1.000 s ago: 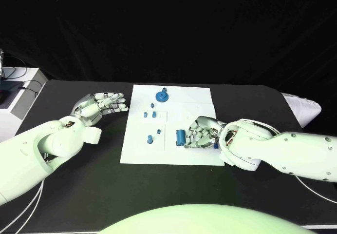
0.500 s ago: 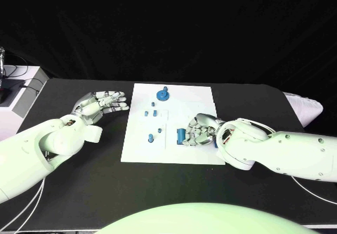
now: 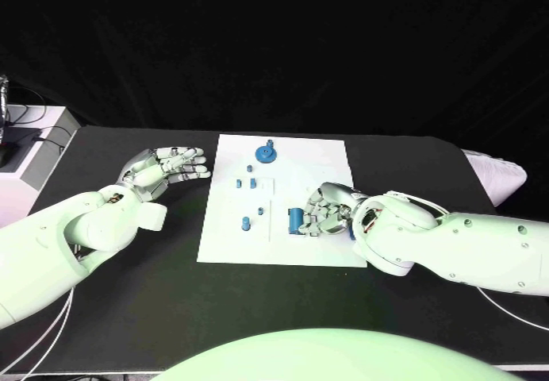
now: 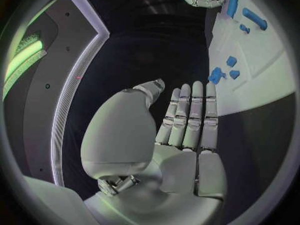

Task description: Assemble the parts on the task board

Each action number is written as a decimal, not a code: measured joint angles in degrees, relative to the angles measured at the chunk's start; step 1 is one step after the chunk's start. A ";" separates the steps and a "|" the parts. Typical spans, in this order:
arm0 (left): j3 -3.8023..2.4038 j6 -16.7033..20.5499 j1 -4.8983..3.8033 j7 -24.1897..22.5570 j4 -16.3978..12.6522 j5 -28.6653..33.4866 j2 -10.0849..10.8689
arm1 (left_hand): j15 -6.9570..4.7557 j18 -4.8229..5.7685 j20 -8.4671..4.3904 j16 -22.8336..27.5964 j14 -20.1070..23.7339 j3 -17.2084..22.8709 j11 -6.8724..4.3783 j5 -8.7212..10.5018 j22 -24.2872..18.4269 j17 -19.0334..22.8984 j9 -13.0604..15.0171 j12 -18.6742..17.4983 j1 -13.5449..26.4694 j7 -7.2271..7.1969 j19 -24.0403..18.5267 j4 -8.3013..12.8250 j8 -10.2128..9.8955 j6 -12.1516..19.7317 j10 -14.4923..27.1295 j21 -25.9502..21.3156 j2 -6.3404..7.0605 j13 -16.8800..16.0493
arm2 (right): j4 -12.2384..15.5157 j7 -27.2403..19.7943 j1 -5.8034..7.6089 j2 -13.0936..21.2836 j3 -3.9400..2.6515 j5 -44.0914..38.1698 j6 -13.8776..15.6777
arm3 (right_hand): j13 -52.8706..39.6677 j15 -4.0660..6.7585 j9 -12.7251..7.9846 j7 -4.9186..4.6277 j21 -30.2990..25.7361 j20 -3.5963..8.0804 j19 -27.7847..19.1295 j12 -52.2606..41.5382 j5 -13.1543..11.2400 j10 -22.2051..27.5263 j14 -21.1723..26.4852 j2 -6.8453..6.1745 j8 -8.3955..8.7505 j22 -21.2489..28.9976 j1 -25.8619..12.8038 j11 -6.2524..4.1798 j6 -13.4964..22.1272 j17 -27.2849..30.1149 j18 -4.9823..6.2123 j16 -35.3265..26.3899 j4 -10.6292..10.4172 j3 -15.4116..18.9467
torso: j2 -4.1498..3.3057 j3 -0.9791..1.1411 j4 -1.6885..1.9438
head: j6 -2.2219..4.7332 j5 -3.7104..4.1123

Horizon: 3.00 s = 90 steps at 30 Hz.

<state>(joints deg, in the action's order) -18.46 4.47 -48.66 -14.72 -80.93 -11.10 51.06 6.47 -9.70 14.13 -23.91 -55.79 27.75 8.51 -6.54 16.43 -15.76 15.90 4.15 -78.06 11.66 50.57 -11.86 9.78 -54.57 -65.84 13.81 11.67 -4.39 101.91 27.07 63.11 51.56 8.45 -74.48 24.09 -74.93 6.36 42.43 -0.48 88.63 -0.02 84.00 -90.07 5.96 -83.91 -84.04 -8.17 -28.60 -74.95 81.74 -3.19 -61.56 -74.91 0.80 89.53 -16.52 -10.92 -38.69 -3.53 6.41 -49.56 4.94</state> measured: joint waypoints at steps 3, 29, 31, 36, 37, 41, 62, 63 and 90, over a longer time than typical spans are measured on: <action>0.00 -0.02 0.00 0.02 0.00 0.00 0.02 | 0.00 0.00 0.00 0.00 0.00 0.00 0.00 0.00 0.00 0.00 0.00 0.00 0.00 0.00 0.00 0.00 0.00 0.00 0.00 0.00 0.00 0.00 | 0.10 -0.18 0.00 0.27 0.00 0.22 -0.02 | 0.00 0.00 0.20 0.00 0.00 0.00 0.00 0.00 0.00 0.00 0.00 -0.62 -0.03 0.00 -0.28 0.00 0.00 0.00 0.00 0.00 0.00 0.00 | 0.00 -0.01 0.00 | 0.03 -0.01; 0.00 -0.28 0.03 0.08 0.16 0.00 -0.22 | -0.22 0.00 -0.20 0.29 -0.23 -0.16 0.00 0.00 -0.26 -0.35 -0.08 0.00 0.00 0.00 0.20 -0.16 0.00 0.00 0.00 -0.41 0.00 -0.05 | -2.01 -3.82 3.94 11.27 -0.94 14.55 -5.93 | 0.00 -3.32 -7.18 -5.50 -1.60 -2.68 0.00 0.00 1.27 -0.10 0.21 1.18 12.51 0.02 -7.44 4.01 7.71 0.00 0.01 0.00 -0.06 1.97 | 0.44 -0.14 -0.29 | 0.66 1.21; 0.00 -0.38 0.03 0.06 0.16 0.00 -0.27 | -0.22 0.00 -0.20 0.29 -0.22 -0.16 0.00 0.00 -0.31 -0.41 -0.13 0.00 0.00 0.00 0.20 -0.16 0.00 0.00 0.00 -0.41 0.00 -0.05 | -2.38 -2.86 4.04 11.88 -0.88 14.65 -8.59 | 0.00 -3.32 -7.52 -5.39 -1.60 -2.68 0.00 0.00 1.27 -0.10 0.21 1.55 12.77 0.02 -7.86 4.01 6.80 0.00 0.01 0.00 -0.06 1.97 | 0.49 -0.16 -0.36 | 0.66 1.40; 0.00 -0.51 0.03 0.00 0.14 -0.01 -0.42 | -0.22 0.00 -0.20 0.29 -0.22 -0.33 0.00 0.00 -0.37 -0.46 -0.13 0.00 0.00 0.00 0.20 -0.33 0.00 0.00 0.00 -0.58 0.00 -0.05 | -2.31 0.18 4.11 12.66 -0.77 13.94 -13.29 | 0.00 -3.31 -7.55 -4.53 -1.60 -2.68 0.00 0.00 6.19 -0.16 0.21 2.70 12.86 0.02 -12.75 4.07 3.70 0.00 0.01 0.00 -0.32 2.71 | 0.59 -0.16 -0.57 | 0.53 1.94; 0.00 -0.53 0.03 -0.01 0.12 -0.01 -0.44 | -0.22 0.00 -0.20 0.29 -0.22 -0.33 0.00 0.00 -0.39 -0.48 -0.12 0.00 0.00 0.00 0.20 -0.33 0.00 0.00 0.00 -0.67 0.00 -0.05 | -2.10 1.04 4.12 12.73 -0.74 13.56 -14.17 | 0.00 -3.31 -7.42 -4.38 -1.60 -2.68 0.00 0.00 6.58 -0.16 0.21 2.64 12.74 0.02 -12.96 4.07 3.55 0.00 0.01 0.00 -0.25 2.78 | 0.60 -0.16 -0.59 | 0.53 1.98; 0.00 -0.59 0.03 -0.04 0.05 -0.01 -0.48 | -0.22 0.00 -0.20 0.29 -0.22 -0.40 0.00 0.00 -0.45 -0.53 -0.12 0.00 0.00 0.00 0.20 -0.40 0.00 0.00 0.00 -0.67 0.00 -0.05 | -1.43 3.50 4.13 12.70 -0.64 12.32 -16.22 | 0.00 -3.17 -6.51 -4.01 -1.60 -2.68 0.00 0.00 5.94 -0.02 0.06 1.98 12.37 0.02 -13.62 3.66 3.17 0.00 0.01 0.00 -0.21 3.13 | 0.63 -0.15 -0.65 | 0.47 2.19; 0.00 -0.66 0.06 -0.08 -0.10 -0.01 -0.18 | -0.22 0.00 -0.20 0.57 -0.22 -0.55 0.00 0.00 -0.52 -0.61 -0.18 0.00 0.00 0.00 0.20 -0.56 0.00 0.00 0.00 -0.67 0.00 -0.10 | -2.78 10.21 3.00 9.01 0.01 7.79 -17.67 | 0.00 -2.66 -3.86 -3.75 -1.60 -2.68 -0.01 0.00 6.59 -0.10 0.00 1.53 11.76 0.03 -15.69 3.17 2.92 0.00 0.01 0.00 -0.24 5.63 | 0.62 -0.24 -0.55 | 0.02 2.30; 0.00 -0.66 0.06 -0.07 -0.11 -0.01 -0.17 | -0.22 0.00 -0.20 0.57 -0.22 -0.55 0.00 0.00 -0.52 -0.61 -0.18 0.00 0.00 0.00 0.20 -0.56 0.00 0.00 0.00 -0.67 0.00 -0.10 | -2.90 10.33 2.91 8.87 0.02 7.51 -17.65 | 0.00 -2.66 -3.78 -3.75 -1.60 -2.68 0.00 0.00 6.58 -0.10 0.00 1.53 11.76 0.03 -15.70 3.18 2.92 0.00 0.01 0.00 -0.24 5.63 | 0.62 -0.24 -0.57 | 0.00 2.29; 0.01 -0.71 0.17 0.02 -0.12 -0.02 0.09 | -0.22 0.00 -0.20 0.55 -0.22 -0.66 0.00 0.00 -0.61 -0.72 -0.22 0.00 0.00 0.00 0.20 -0.66 0.00 0.00 0.00 -0.89 0.00 -0.08 | -3.12 10.99 1.94 6.41 -0.25 2.09 -16.41 | 0.00 -2.68 -0.64 -3.80 -1.60 -2.23 0.00 0.00 14.49 -0.10 0.00 0.38 13.77 0.04 -3.69 3.21 3.60 0.00 0.01 0.00 -1.85 -8.66 | 0.64 -0.16 -0.64 | -0.25 1.93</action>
<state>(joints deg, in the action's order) -18.45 3.76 -48.50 -14.69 -81.05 -11.12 51.15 6.25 -9.70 13.93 -23.36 -56.01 27.09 8.51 -6.54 15.82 -16.48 15.69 4.15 -78.06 11.66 50.77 -12.52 9.78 -54.57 -65.84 12.92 11.67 -4.47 98.80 38.06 65.04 57.97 8.20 -72.39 7.68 -74.92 3.68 41.80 -4.28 87.03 -2.25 84.00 -90.08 20.45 -84.01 -84.04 -7.80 -14.83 -74.91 78.04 0.01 -57.96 -74.90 0.81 89.53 -18.36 -19.58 -38.06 -3.69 5.77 -49.81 6.88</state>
